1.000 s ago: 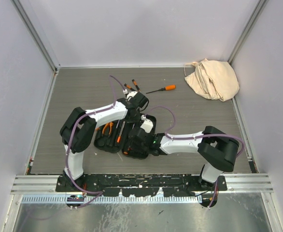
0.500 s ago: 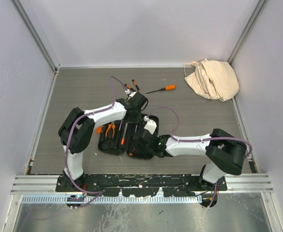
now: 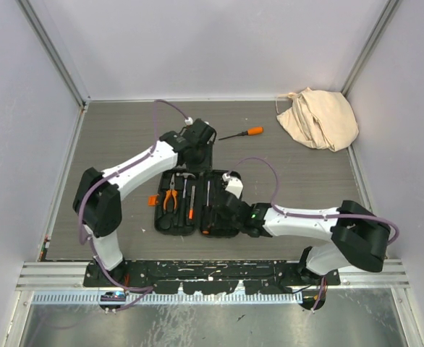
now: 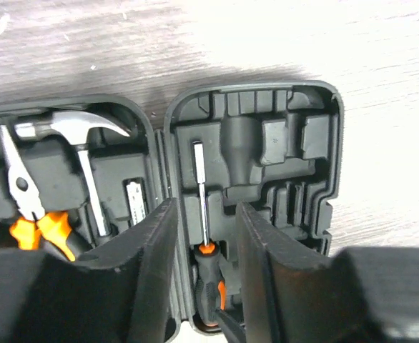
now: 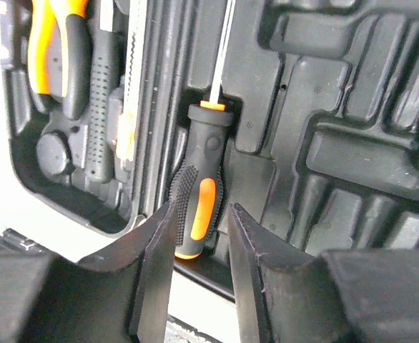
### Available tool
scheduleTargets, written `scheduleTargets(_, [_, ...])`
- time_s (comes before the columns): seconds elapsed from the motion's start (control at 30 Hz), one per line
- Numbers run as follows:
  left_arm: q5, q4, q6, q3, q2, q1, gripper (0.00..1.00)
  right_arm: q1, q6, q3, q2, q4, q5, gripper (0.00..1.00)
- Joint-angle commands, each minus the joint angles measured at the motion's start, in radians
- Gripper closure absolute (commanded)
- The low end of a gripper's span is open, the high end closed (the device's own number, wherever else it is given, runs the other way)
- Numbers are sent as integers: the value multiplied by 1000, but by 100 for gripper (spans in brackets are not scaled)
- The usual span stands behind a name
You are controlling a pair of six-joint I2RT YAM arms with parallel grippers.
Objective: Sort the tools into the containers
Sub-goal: Place the screwdriver in the storage box.
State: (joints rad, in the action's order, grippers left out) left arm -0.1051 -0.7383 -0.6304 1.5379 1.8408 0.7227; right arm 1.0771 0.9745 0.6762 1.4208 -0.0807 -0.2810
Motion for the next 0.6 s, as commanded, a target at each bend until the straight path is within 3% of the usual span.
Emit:
scheduleTargets(0.0, [8,-22,46,-29,-139,-31,58,-21,-102,7,-129,14,-6,58])
scheduleTargets(0.3, [-41,-23,147,-210,-414,-150,52,-247,-194,50,-318,-133,2,53])
scheduleTargets(0.57, [-173,-111,239,-297,-617,-182,47,-510,-391,223,-217,-256,85,49])
